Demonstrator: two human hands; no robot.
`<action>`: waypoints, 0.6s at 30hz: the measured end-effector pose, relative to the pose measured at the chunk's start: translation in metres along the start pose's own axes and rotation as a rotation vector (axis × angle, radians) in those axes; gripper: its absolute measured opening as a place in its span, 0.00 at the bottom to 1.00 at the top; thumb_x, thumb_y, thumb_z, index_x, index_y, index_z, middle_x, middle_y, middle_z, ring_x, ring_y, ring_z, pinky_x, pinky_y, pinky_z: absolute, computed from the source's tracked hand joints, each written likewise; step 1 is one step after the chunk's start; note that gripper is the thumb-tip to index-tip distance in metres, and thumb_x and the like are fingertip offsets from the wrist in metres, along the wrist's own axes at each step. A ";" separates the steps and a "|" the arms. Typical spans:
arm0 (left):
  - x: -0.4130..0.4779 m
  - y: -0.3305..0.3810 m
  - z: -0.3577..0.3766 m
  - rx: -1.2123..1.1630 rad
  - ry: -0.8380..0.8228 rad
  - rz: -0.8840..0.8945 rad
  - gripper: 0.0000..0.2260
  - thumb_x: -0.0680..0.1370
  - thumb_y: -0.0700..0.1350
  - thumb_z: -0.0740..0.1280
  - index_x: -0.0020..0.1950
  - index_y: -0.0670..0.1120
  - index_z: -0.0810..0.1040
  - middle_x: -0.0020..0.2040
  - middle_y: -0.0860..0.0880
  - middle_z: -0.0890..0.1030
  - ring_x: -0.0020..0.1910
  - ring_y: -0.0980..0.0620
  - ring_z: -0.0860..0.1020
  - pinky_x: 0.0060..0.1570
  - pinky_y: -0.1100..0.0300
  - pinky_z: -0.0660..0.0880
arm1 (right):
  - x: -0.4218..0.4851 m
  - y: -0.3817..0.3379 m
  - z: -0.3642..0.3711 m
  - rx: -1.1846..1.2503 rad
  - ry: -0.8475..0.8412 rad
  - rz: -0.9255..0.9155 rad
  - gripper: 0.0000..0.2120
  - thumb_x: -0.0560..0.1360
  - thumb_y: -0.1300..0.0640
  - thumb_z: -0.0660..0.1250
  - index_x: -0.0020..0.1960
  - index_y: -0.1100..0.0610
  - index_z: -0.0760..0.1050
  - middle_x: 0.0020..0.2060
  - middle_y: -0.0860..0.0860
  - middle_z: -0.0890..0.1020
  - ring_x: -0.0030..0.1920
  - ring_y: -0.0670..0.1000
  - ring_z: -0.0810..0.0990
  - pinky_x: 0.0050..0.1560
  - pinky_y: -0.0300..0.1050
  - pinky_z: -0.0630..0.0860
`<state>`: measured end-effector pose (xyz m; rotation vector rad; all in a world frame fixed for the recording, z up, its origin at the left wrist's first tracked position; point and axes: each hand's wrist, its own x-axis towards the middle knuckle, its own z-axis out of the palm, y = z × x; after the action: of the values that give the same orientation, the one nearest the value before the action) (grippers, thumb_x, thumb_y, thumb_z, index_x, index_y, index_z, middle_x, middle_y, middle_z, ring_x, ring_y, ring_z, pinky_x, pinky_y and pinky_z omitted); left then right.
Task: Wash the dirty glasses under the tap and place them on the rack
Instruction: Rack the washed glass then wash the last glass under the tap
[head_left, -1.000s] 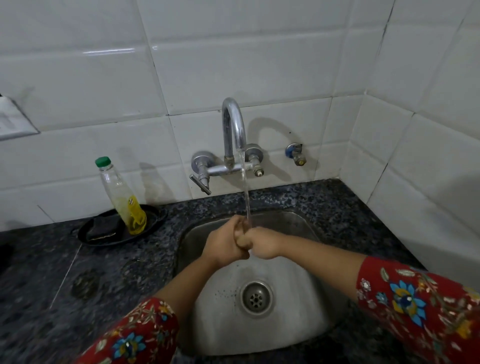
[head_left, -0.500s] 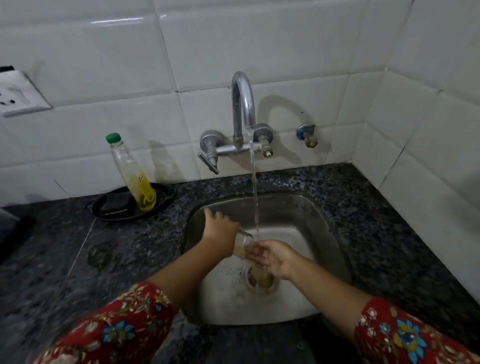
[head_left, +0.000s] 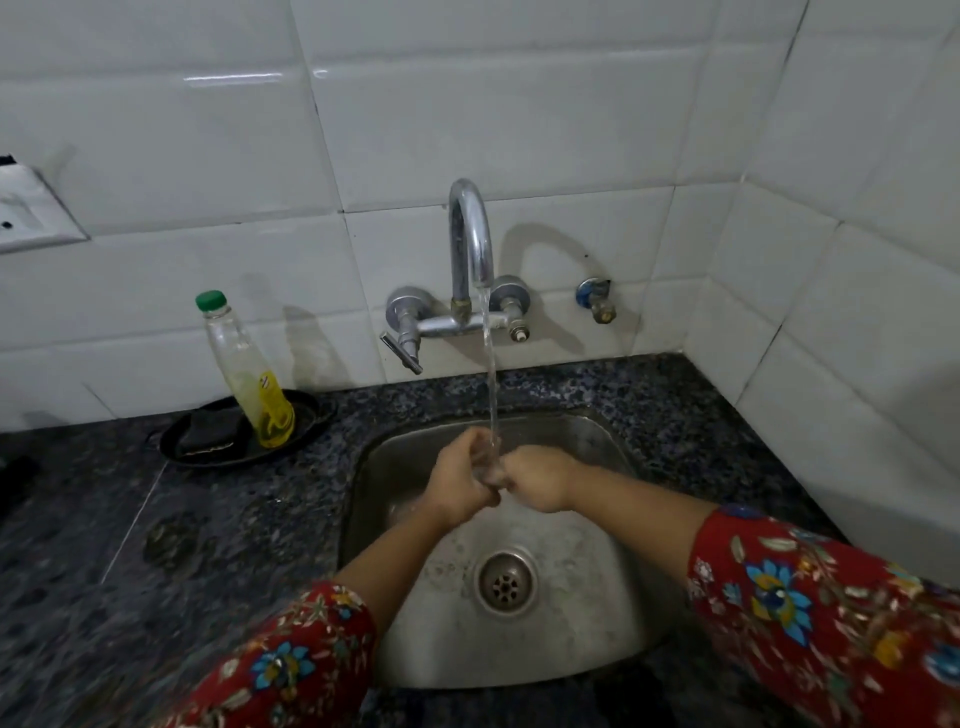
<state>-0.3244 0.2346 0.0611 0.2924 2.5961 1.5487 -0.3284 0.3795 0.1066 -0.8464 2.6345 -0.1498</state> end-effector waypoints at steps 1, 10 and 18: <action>0.000 0.001 0.003 0.025 0.084 0.032 0.24 0.64 0.38 0.74 0.58 0.48 0.74 0.52 0.51 0.81 0.54 0.53 0.80 0.51 0.63 0.76 | 0.003 -0.004 -0.001 0.218 -0.029 0.051 0.13 0.73 0.68 0.59 0.49 0.54 0.78 0.51 0.58 0.79 0.52 0.60 0.80 0.44 0.51 0.76; 0.005 -0.001 -0.017 0.086 0.012 0.070 0.23 0.67 0.47 0.76 0.60 0.56 0.76 0.53 0.59 0.81 0.54 0.60 0.80 0.55 0.63 0.76 | -0.002 -0.009 -0.020 -0.412 0.118 -0.077 0.13 0.77 0.65 0.59 0.59 0.58 0.75 0.57 0.56 0.79 0.56 0.58 0.79 0.47 0.50 0.75; -0.001 0.007 -0.028 -0.113 -0.190 0.082 0.21 0.66 0.31 0.76 0.57 0.41 0.78 0.51 0.50 0.81 0.48 0.62 0.80 0.54 0.62 0.76 | -0.020 0.000 -0.034 -0.009 0.151 -0.185 0.09 0.80 0.51 0.59 0.53 0.51 0.77 0.49 0.50 0.82 0.52 0.50 0.77 0.67 0.50 0.66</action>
<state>-0.3279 0.2135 0.0811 0.5150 2.3709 1.6003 -0.3263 0.3909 0.1443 -1.1224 2.6930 -0.2596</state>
